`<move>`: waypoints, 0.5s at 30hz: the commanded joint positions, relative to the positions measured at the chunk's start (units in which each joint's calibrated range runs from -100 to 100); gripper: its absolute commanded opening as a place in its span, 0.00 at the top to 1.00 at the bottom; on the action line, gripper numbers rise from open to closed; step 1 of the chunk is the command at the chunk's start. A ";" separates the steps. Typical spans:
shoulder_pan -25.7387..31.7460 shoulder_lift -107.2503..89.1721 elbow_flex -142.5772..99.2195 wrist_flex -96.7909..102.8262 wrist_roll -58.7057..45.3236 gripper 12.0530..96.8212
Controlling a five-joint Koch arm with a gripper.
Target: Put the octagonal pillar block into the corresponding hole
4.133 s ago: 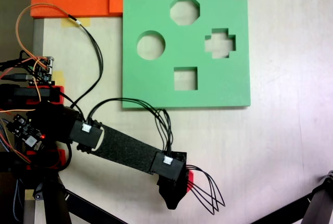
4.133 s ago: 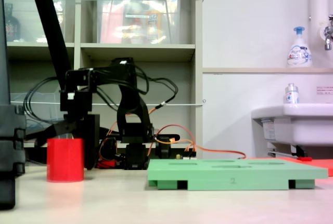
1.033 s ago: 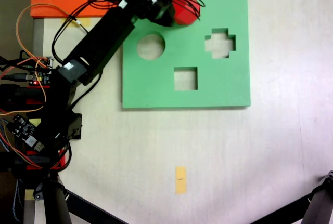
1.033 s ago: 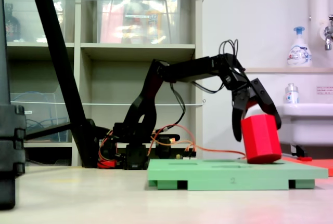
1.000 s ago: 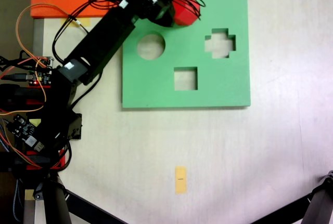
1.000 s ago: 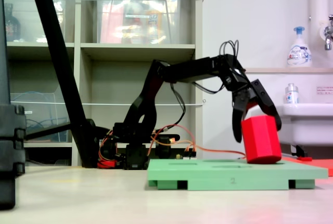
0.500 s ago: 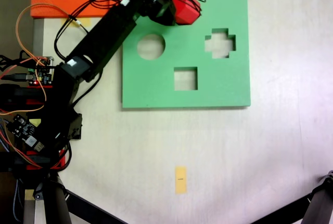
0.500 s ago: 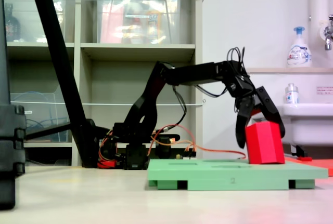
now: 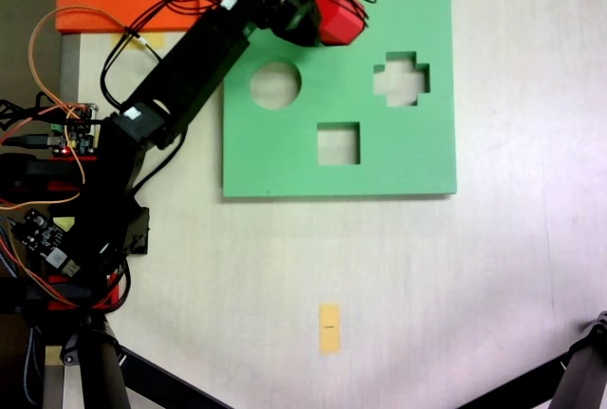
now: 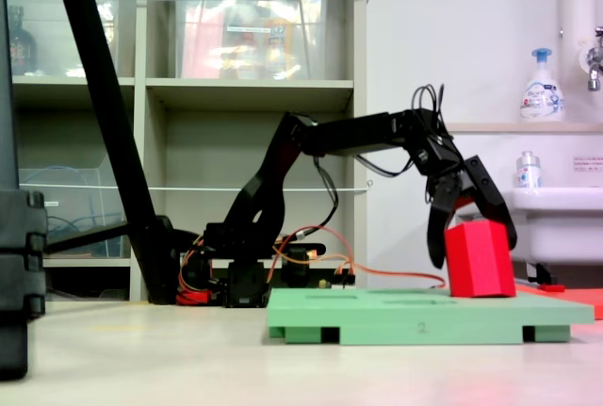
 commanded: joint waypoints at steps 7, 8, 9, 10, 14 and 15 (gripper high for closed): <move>-1.27 2.95 4.14 7.57 -0.20 0.77; -1.42 3.51 4.24 8.24 -0.20 0.73; -1.51 4.07 4.34 8.82 -0.20 0.72; -1.61 4.63 4.44 9.01 -0.15 0.71; -2.05 7.14 6.23 9.11 0.20 0.67; -2.15 7.42 6.33 9.11 0.24 0.67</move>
